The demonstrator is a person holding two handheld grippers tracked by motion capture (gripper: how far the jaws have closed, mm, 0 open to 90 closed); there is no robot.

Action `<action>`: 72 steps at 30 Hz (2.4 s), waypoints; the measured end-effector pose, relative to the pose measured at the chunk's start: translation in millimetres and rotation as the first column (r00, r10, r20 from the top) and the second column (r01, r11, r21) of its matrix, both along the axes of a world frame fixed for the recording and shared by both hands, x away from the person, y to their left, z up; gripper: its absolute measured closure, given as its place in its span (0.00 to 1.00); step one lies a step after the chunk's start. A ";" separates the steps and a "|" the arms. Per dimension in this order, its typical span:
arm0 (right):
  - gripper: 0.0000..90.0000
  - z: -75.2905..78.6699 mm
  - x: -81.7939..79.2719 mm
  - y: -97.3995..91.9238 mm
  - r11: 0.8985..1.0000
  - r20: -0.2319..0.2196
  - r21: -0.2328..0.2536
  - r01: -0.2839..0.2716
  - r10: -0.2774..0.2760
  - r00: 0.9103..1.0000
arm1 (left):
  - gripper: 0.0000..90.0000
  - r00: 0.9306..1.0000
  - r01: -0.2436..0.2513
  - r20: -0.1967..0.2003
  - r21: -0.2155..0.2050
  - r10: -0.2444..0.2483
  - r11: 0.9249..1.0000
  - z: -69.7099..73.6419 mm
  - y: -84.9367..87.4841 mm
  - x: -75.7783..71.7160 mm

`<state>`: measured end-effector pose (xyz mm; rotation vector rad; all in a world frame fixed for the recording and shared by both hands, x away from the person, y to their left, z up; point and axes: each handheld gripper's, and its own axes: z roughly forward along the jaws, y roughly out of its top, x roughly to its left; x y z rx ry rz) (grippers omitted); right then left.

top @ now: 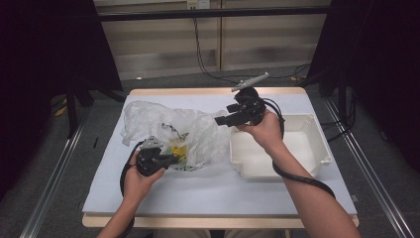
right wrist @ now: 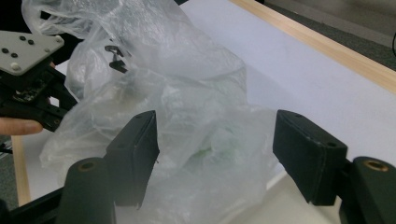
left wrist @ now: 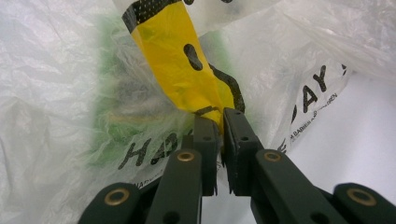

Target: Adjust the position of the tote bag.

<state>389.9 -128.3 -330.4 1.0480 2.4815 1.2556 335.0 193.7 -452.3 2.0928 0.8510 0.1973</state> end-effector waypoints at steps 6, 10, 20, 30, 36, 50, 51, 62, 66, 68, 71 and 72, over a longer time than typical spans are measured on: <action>0.37 2.8 4.6 18.7 0.999 -0.012 0.006 -0.039 0.039 0.999 | 0.94 1.000 0.005 -0.003 0.012 -0.005 1.000 -1.8 -0.6 -0.6; 0.40 0.0 6.0 32.7 0.997 -0.019 0.011 -0.078 0.078 0.997 | 0.94 1.000 0.001 -0.004 0.010 -0.001 1.000 -1.4 0.1 -0.4; 0.75 -21.4 5.1 59.3 0.980 -0.074 -0.003 -0.198 0.197 0.978 | 0.75 0.999 -0.031 -0.013 -0.030 0.030 0.999 6.1 6.3 -4.2; 0.92 -35.5 2.1 66.9 0.969 -0.090 -0.024 -0.248 0.245 0.965 | 0.51 0.993 -0.111 0.034 -0.070 0.114 0.991 22.8 20.1 -18.3; 0.96 -44.5 -1.4 69.2 0.963 -0.099 -0.019 -0.269 0.266 0.959 | 0.46 0.992 -0.112 0.045 -0.103 0.117 0.988 28.9 25.4 -23.0; 0.97 -53.3 -7.7 72.1 0.959 -0.095 -0.036 -0.281 0.276 0.956 | 0.22 0.992 -0.099 0.070 -0.082 0.105 0.992 32.5 9.1 -20.0; 0.98 -53.5 -7.9 72.5 0.959 -0.095 -0.036 -0.283 0.278 0.956 | 0.22 0.992 -0.099 0.070 -0.082 0.105 0.992 32.5 9.1 -20.0; 0.99 -60.6 -10.9 75.2 0.951 -0.109 -0.056 -0.304 0.297 0.949 | 0.64 0.987 -0.155 0.013 -0.119 0.158 0.981 29.6 13.7 -9.4; 0.99 -61.5 -11.5 76.3 0.950 -0.108 -0.058 -0.307 0.300 0.948 | 0.85 0.990 -0.139 0.010 -0.137 0.142 0.981 30.9 15.2 -9.0; 0.98 -60.9 -12.1 76.8 0.949 -0.108 -0.055 -0.310 0.303 0.947 | 0.94 0.990 -0.144 -0.005 -0.137 0.144 0.980 31.6 15.7 -8.8; 0.92 -59.3 -12.3 76.6 0.950 -0.106 -0.056 -0.308 0.301 0.948 | 0.99 0.991 -0.137 -0.007 -0.123 0.137 0.983 31.8 15.0 -9.5; 0.88 -58.4 -12.1 76.3 0.952 -0.097 -0.056 -0.301 0.295 0.950 | 1.00 0.991 -0.135 -0.006 -0.111 0.135 0.985 31.7 15.2 -9.6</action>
